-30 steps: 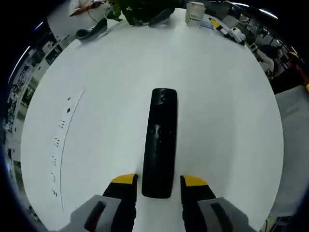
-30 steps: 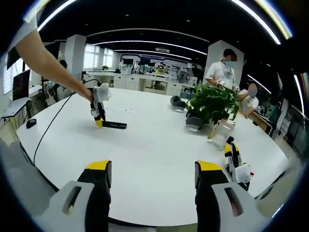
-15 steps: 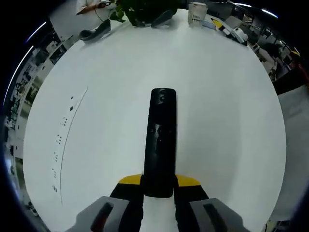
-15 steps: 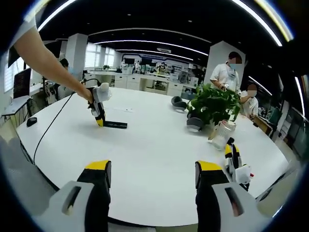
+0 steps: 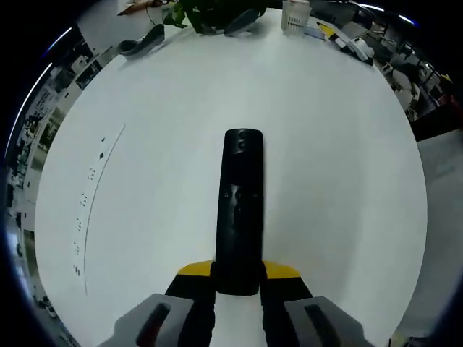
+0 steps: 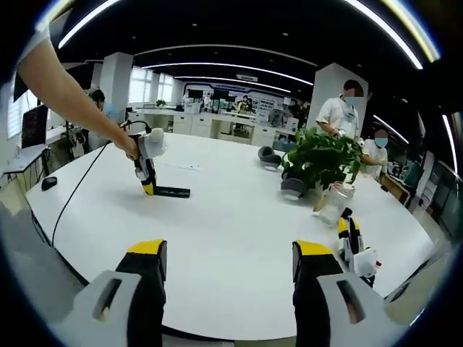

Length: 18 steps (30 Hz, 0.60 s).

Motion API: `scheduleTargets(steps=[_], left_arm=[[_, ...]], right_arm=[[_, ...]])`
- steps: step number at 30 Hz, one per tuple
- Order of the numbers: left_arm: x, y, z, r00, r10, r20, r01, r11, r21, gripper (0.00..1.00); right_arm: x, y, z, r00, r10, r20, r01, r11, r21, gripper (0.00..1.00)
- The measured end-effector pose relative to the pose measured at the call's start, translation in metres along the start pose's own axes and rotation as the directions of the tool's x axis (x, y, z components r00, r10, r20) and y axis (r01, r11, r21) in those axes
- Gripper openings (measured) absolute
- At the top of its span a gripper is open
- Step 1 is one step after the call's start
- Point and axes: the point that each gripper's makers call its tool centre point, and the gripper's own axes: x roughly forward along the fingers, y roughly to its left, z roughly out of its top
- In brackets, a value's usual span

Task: Press the specified remote control buttons in sequence, fully releasing each button before pressing the next.

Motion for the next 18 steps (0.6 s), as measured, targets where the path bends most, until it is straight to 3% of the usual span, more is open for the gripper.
scheduleTargets(steps=[18], left_arm=[[0.001, -0.026, -0.008, 0.999, -0.001, -0.038, 0.001, 1.0, 0.009, 0.23]], right_arm=[[-0.002, 0.002, 0.003, 1.0, 0.01, 0.018, -0.01, 1.0, 0.0, 0.73]])
